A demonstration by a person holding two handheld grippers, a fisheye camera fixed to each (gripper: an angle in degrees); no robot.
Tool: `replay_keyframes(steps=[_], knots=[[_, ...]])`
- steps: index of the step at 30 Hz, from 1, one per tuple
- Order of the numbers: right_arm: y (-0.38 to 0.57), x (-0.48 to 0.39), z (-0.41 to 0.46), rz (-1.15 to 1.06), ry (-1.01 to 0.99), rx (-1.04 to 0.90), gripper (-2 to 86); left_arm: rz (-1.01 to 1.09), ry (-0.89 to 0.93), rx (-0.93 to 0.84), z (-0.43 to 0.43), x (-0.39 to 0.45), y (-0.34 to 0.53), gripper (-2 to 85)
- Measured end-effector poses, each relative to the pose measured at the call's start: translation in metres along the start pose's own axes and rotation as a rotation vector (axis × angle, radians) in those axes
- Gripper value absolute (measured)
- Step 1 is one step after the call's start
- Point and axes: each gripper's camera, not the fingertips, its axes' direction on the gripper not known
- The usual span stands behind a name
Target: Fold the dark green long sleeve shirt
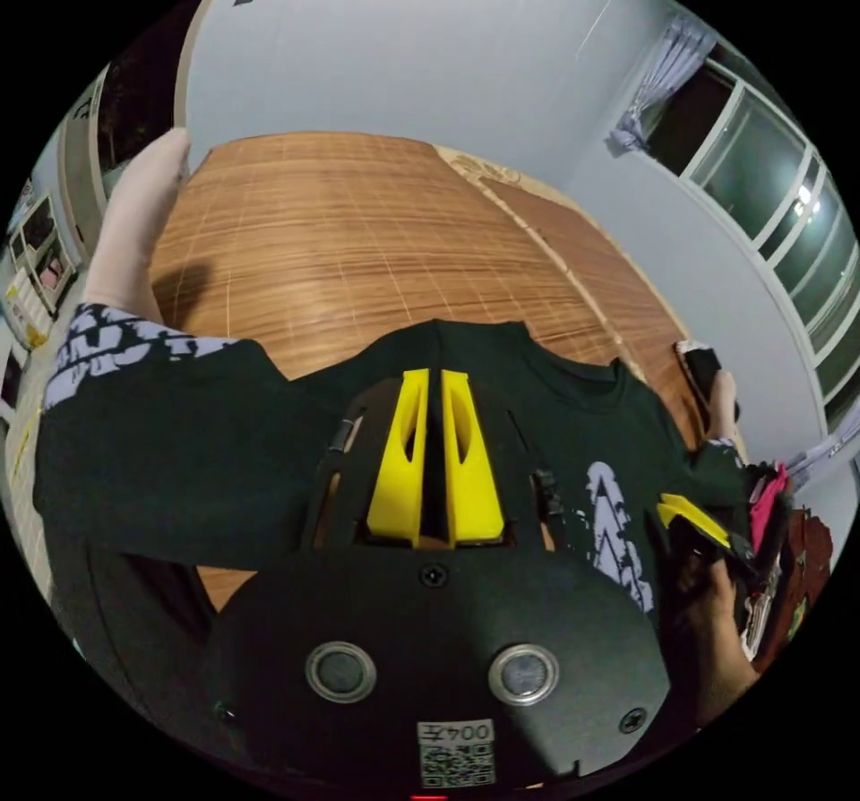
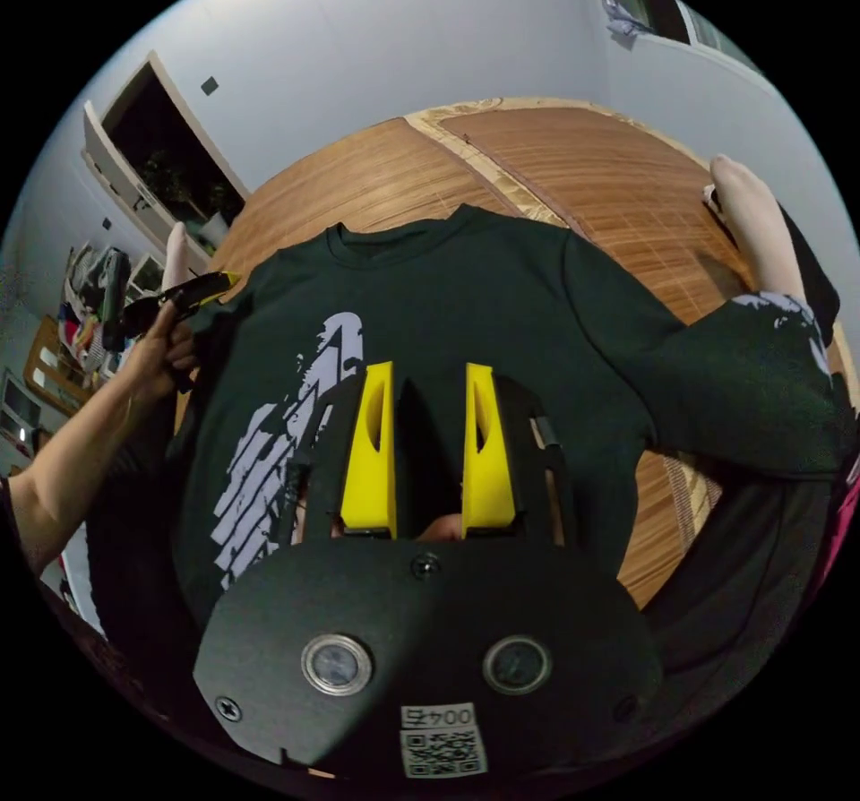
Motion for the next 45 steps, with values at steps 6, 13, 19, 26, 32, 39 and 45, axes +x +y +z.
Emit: replay_keyframes(steps=[6,13,19,26,32,39,45], knots=[[-0.001,-0.027,0.031,-0.119,0.268,-0.043,12.0,-0.076,0.016,-0.023,0.055,-0.018,-0.003,1.0],[-0.007,-0.025,0.043,-0.083,0.212,-0.014,11.5,-0.07,0.055,-0.012,0.071,-0.024,0.008,0.8],[-0.012,-0.034,0.052,-0.095,0.235,-0.012,11.4,0.034,0.119,-0.006,0.092,-0.017,0.045,2.5],[-0.019,-0.035,0.052,-0.083,0.227,0.009,7.8,-0.004,0.123,-0.008,0.124,-0.026,0.059,1.3],[-0.065,-0.012,0.023,-0.094,0.286,0.12,7.5,0.178,-0.201,0.004,0.153,0.037,0.077,1.8],[-0.157,0.063,0.062,-0.085,0.349,-0.055,8.5,0.206,-0.279,0.012,0.182,0.045,0.092,1.8],[-0.18,0.083,0.093,-0.082,0.243,-0.171,7.8,0.177,-0.237,0.009,0.198,0.031,0.098,1.4]])
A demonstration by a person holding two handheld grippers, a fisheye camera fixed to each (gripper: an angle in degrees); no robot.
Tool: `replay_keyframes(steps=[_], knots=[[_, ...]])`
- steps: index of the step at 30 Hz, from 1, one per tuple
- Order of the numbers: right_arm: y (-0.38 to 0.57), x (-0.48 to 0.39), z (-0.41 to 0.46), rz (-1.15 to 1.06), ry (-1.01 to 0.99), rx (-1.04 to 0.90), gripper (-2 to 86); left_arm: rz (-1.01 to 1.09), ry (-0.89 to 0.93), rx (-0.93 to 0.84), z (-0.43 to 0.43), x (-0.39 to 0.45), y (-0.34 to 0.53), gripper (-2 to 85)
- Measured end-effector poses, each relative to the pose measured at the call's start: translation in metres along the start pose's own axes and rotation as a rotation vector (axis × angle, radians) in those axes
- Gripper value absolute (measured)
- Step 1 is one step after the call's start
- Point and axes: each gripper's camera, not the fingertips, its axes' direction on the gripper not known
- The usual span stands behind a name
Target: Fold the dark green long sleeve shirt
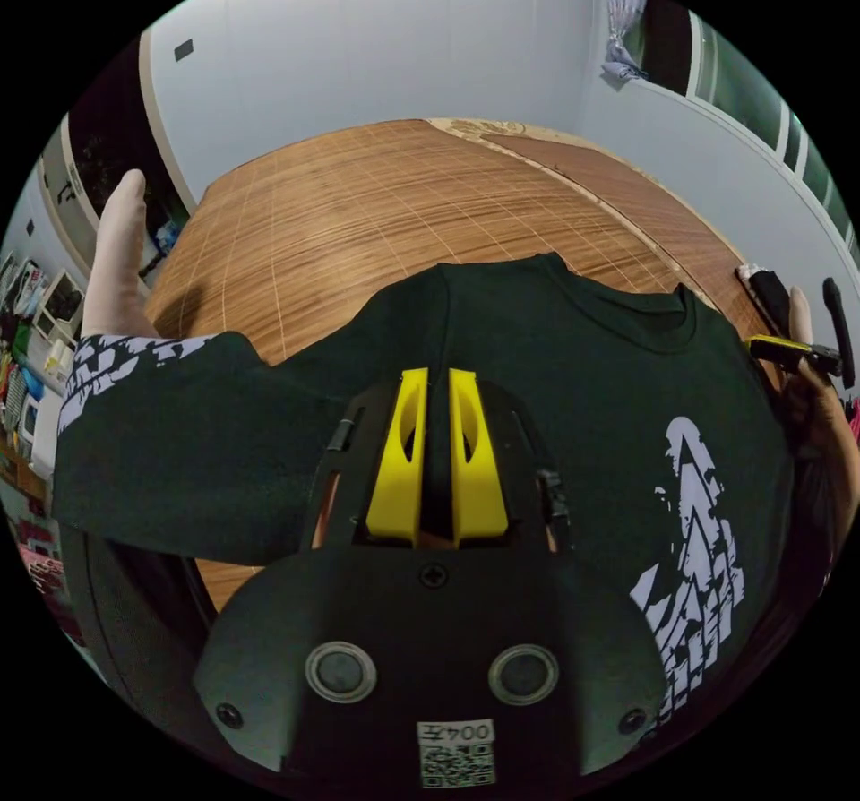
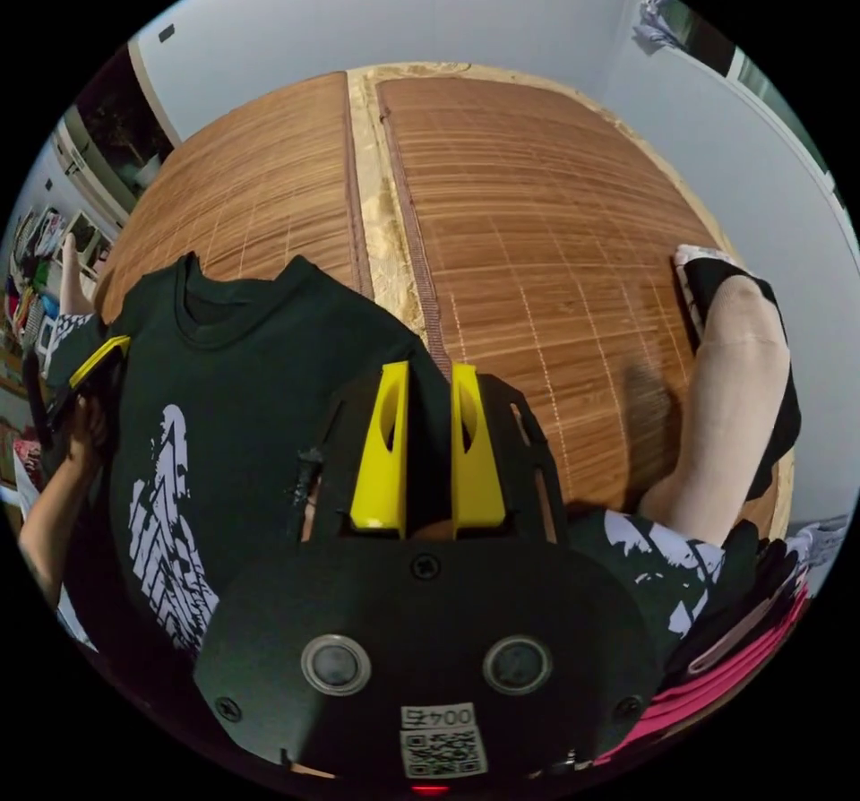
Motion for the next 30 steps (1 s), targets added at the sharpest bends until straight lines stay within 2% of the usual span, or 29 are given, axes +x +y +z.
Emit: replay_keyframes(steps=[4,6,9,11,14,16,18,20,22,27,30], knots=[[0.004,-0.011,0.003,-0.079,0.041,-0.011,1.4,0.005,-0.009,0.002,0.01,0.0,0.005,1.3],[0.004,-0.009,0.006,-0.091,0.097,-0.008,0.6,-0.001,0.001,0.001,0.014,-0.002,0.007,1.2],[0.006,0.001,0.006,-0.033,0.047,0.008,0.8,0.001,-0.004,0.0,0.019,-0.003,0.009,1.2],[0.01,0.002,-0.001,0.006,0.034,0.021,2.5,0.004,-0.01,0.0,0.022,-0.003,0.01,1.2],[0.034,-0.011,-0.029,0.027,-0.032,0.096,10.8,0.001,-0.003,0.0,0.026,-0.007,0.013,1.2],[0.062,-0.03,-0.039,0.011,-0.147,0.082,15.9,-0.001,0.001,0.0,0.029,-0.01,0.014,1.2],[0.084,-0.046,-0.035,-0.017,-0.169,0.054,18.1,-0.001,-0.001,0.0,0.03,-0.011,0.015,1.3],[0.104,-0.059,-0.028,-0.065,-0.13,0.068,19.1,-0.001,0.0,-0.001,0.032,-0.013,0.016,1.3],[0.123,-0.068,-0.024,-0.118,-0.041,0.164,18.7,-0.005,0.008,-0.001,0.033,-0.016,0.017,1.4],[0.127,-0.069,-0.022,-0.125,-0.023,0.16,18.6,0.001,0.024,-0.012,0.033,-0.021,0.017,2.0],[0.131,-0.07,-0.022,-0.126,-0.015,0.171,18.6,0.05,0.106,0.03,0.023,-0.028,0.013,2.9]])
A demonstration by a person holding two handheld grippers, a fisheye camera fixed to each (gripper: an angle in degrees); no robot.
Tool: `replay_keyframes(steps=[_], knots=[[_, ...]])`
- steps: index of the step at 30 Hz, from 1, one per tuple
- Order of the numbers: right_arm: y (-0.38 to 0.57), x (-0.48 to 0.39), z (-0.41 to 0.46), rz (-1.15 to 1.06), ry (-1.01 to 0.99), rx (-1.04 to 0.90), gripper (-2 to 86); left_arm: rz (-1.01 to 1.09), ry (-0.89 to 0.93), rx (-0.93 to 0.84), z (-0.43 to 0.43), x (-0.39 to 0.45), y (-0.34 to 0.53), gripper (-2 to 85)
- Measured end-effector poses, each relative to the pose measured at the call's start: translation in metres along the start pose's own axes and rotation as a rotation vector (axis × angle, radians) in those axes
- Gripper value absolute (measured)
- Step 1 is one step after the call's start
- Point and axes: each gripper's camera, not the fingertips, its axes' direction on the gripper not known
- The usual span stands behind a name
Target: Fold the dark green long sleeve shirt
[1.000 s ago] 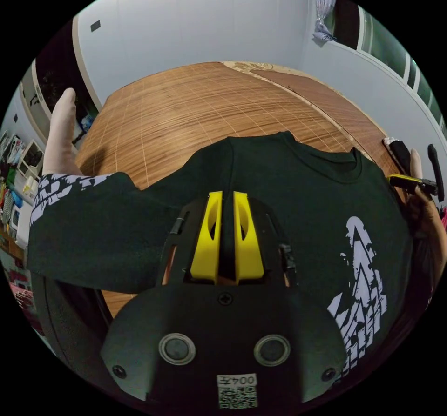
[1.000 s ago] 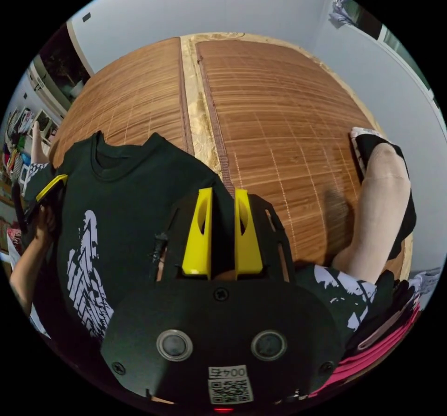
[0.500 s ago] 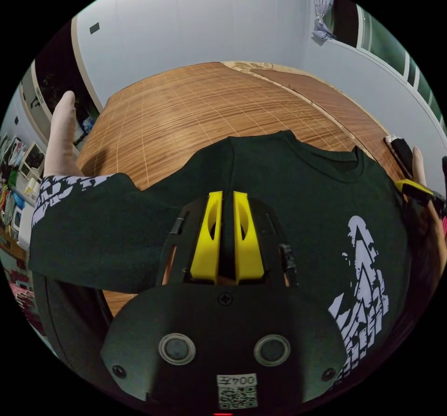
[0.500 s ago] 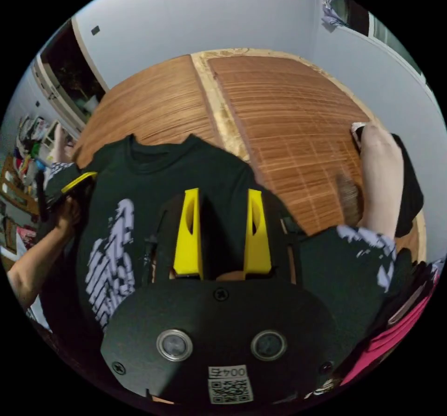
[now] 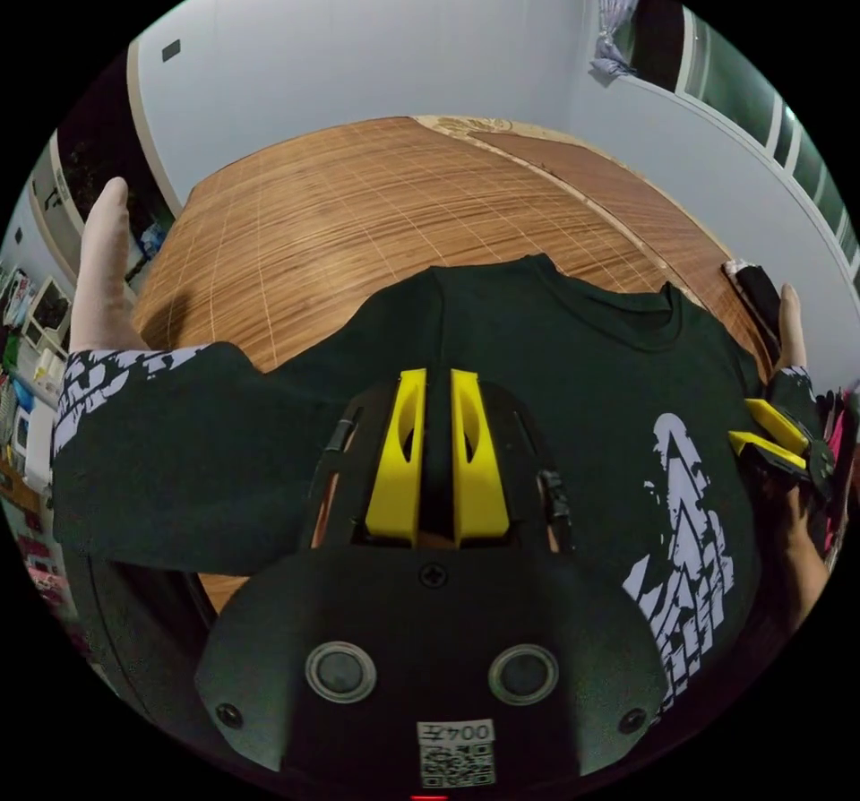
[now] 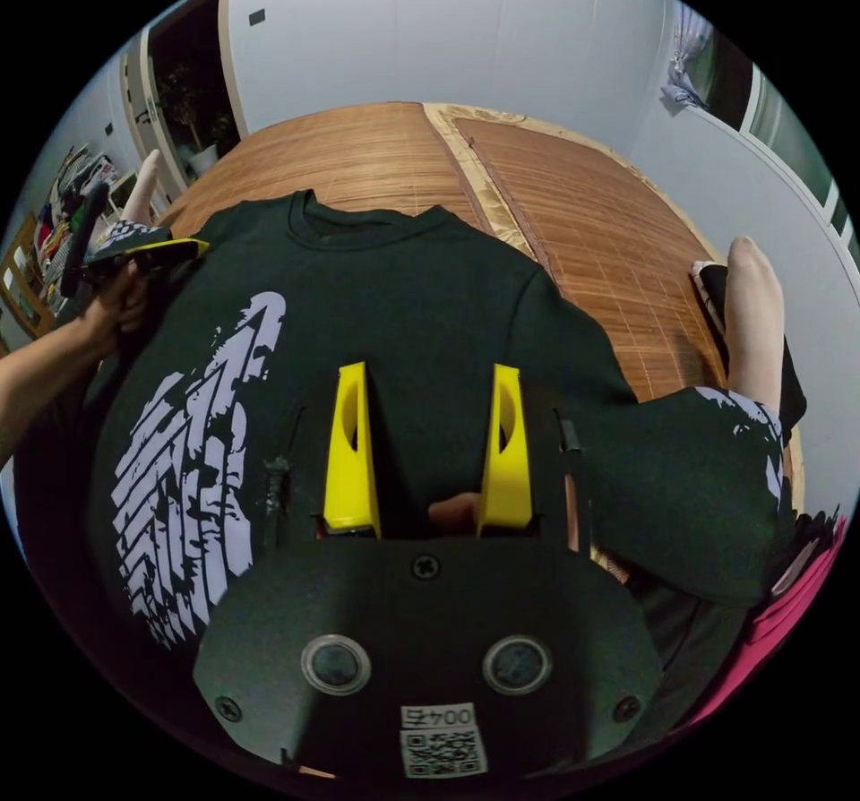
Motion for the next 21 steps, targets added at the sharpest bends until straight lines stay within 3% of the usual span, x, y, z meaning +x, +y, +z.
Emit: replay_keyframes(steps=[3,5,8,13,18,21], knots=[[0.004,0.001,-0.001,0.002,-0.003,0.004,18.6,0.044,0.037,0.156,-0.025,-0.007,-0.014,4.9],[0.005,0.001,-0.002,0.003,-0.004,0.004,18.6,0.09,0.024,0.167,-0.03,-0.01,-0.035,6.7],[0.007,0.001,-0.003,0.006,-0.004,0.005,18.5,0.194,-0.026,0.049,-0.006,-0.013,-0.069,10.0],[0.01,0.002,-0.004,0.008,-0.007,0.006,18.5,0.246,0.086,-0.133,0.035,-0.028,-0.09,11.1],[0.013,0.001,-0.006,0.009,-0.008,0.005,18.5,0.241,0.114,-0.121,0.04,-0.029,-0.085,6.6],[0.014,0.0,-0.007,0.009,-0.007,0.003,18.5,0.284,0.01,-0.046,0.02,-0.011,-0.081,4.1]])
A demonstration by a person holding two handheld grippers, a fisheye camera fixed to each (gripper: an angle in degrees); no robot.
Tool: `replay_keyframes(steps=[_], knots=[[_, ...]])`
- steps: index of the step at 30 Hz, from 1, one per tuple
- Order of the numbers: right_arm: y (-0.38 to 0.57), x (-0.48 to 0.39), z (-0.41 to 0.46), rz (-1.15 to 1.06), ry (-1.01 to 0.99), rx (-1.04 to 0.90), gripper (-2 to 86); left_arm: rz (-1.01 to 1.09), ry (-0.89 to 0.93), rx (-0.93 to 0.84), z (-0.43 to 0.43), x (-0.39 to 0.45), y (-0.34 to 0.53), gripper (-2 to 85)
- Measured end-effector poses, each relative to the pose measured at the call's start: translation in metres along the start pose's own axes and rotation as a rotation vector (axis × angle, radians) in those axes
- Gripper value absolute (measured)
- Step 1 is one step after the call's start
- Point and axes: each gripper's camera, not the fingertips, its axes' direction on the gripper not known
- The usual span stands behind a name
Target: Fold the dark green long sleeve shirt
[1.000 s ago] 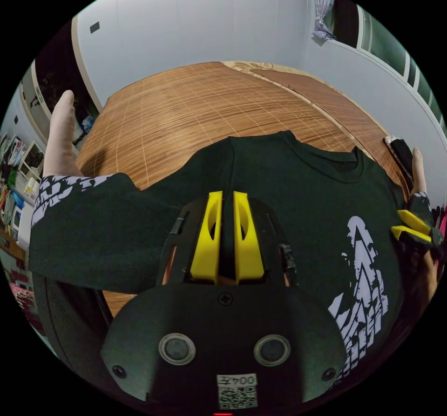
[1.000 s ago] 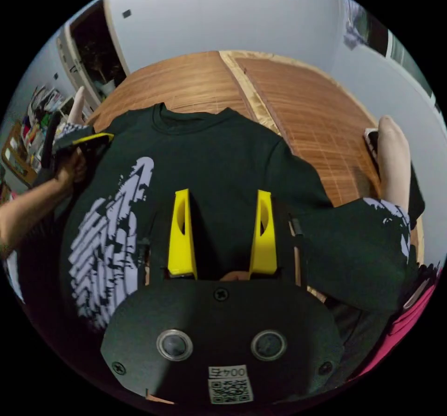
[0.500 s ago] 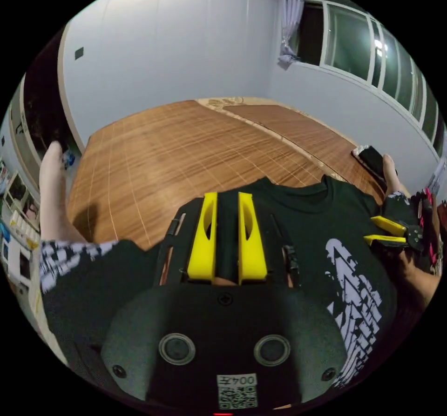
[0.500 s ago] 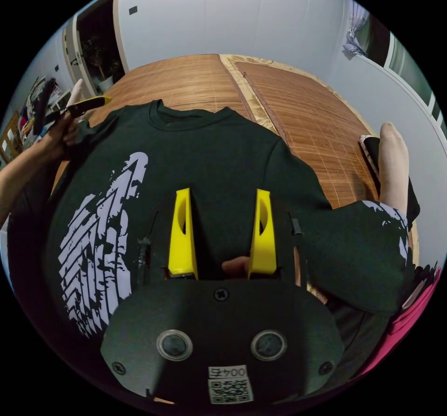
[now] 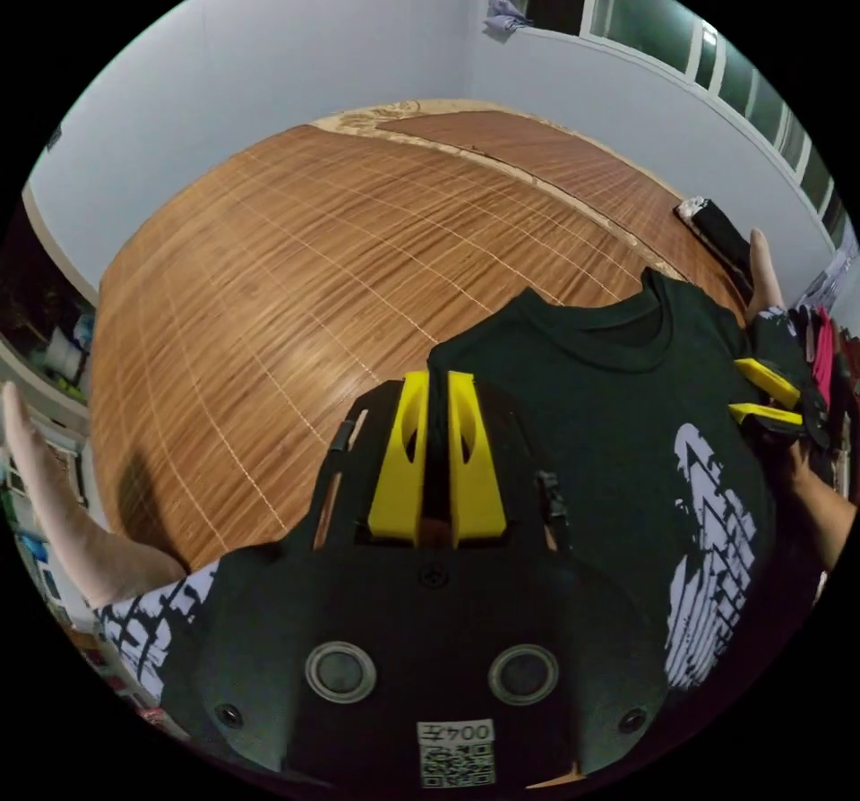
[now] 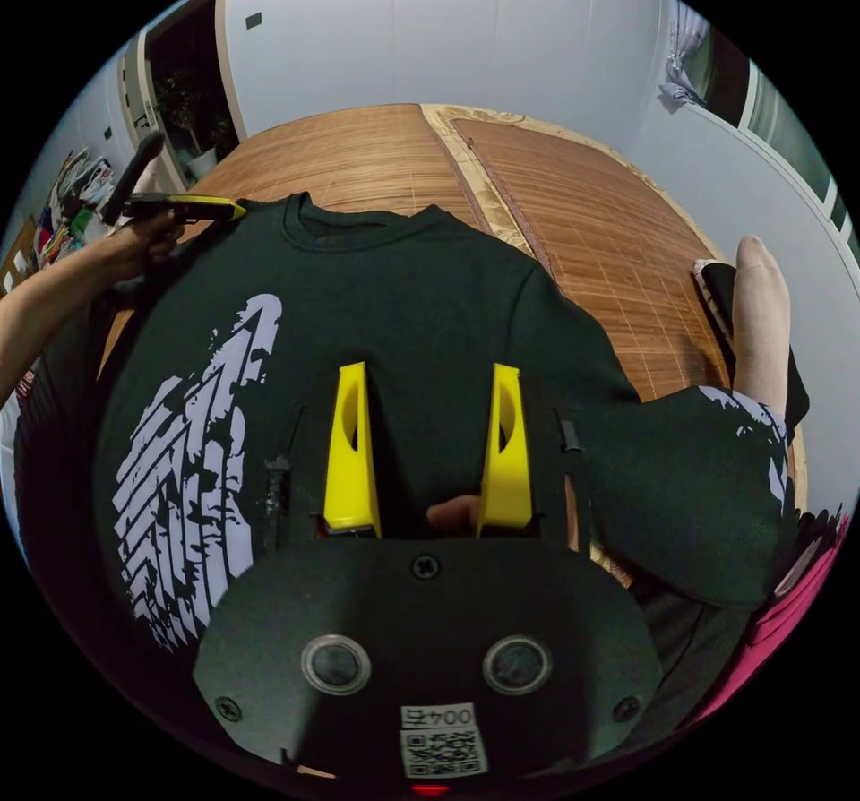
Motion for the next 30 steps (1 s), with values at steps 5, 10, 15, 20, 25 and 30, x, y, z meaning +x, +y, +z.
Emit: replay_keyframes(steps=[5,10,15,20,25,30], knots=[[0.002,-0.001,-0.002,0.0,0.001,-0.001,18.5,0.007,-0.14,-0.029,0.009,0.008,0.01,3.2],[0.002,-0.003,-0.004,0.003,-0.002,0.001,18.4,0.052,-0.101,-0.053,-0.007,0.01,-0.007,4.7],[0.002,-0.006,-0.006,0.005,-0.002,0.0,18.4,-0.079,0.034,0.02,-0.084,-0.026,0.018,1.6],[0.001,-0.008,-0.01,0.006,-0.003,-0.001,18.4,-0.109,0.104,-0.044,-0.095,-0.028,0.088,0.5],[0.001,-0.013,-0.014,0.006,-0.003,0.0,18.4,-0.087,-0.047,-0.045,-0.07,-0.032,0.136,0.3],[-0.001,-0.017,-0.019,0.006,-0.001,0.0,18.4,-0.235,-0.02,-0.084,-0.083,-0.046,0.131,0.2]])
